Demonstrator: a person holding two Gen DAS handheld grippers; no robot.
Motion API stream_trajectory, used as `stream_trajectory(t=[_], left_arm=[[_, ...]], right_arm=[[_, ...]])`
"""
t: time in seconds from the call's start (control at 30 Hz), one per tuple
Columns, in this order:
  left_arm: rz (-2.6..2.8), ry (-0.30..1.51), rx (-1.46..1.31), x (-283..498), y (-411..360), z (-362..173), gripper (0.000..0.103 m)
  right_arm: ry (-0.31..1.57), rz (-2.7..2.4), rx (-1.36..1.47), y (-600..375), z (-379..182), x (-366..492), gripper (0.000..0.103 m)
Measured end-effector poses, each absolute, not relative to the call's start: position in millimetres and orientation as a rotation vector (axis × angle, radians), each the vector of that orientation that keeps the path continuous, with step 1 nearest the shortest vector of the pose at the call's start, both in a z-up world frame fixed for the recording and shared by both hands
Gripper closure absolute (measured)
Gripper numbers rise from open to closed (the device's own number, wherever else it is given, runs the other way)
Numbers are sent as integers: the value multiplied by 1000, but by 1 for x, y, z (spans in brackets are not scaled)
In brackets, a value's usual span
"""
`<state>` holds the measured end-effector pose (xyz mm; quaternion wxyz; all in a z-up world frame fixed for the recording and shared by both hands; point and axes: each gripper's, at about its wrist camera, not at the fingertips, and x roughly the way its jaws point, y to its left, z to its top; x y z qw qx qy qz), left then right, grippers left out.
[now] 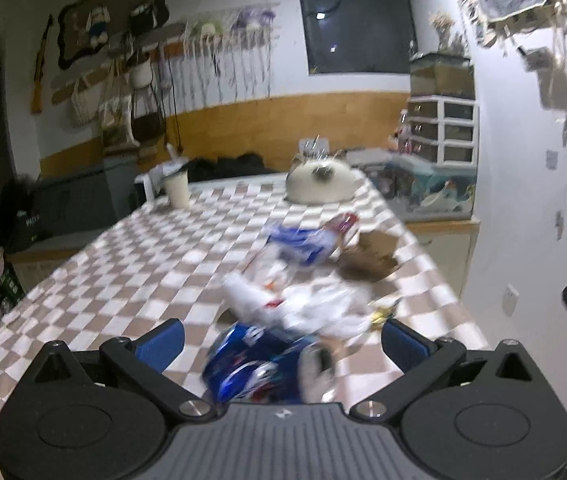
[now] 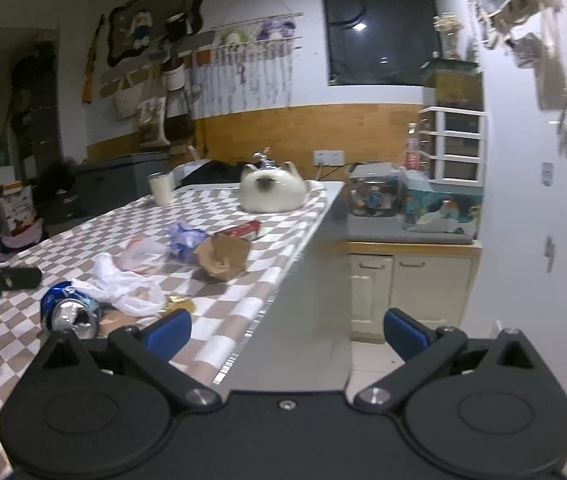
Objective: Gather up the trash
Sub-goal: 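Move the left tool back to the table onto the crushed blue can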
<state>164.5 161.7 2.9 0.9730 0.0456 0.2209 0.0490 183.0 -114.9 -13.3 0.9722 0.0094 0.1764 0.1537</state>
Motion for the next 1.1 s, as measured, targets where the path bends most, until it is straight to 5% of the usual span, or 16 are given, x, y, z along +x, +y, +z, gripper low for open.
stream_trajectory(t=[0.73, 0.9, 1.1], left_arm=[[-194, 556, 220, 229, 213, -48, 0], [-252, 574, 149, 234, 223, -49, 12], [-223, 553, 98, 224, 229, -51, 14]], right_arm=[[402, 609, -100, -10, -17, 279, 0], [424, 727, -194, 16, -21, 301, 1], [460, 844, -272, 48, -29, 320, 7]])
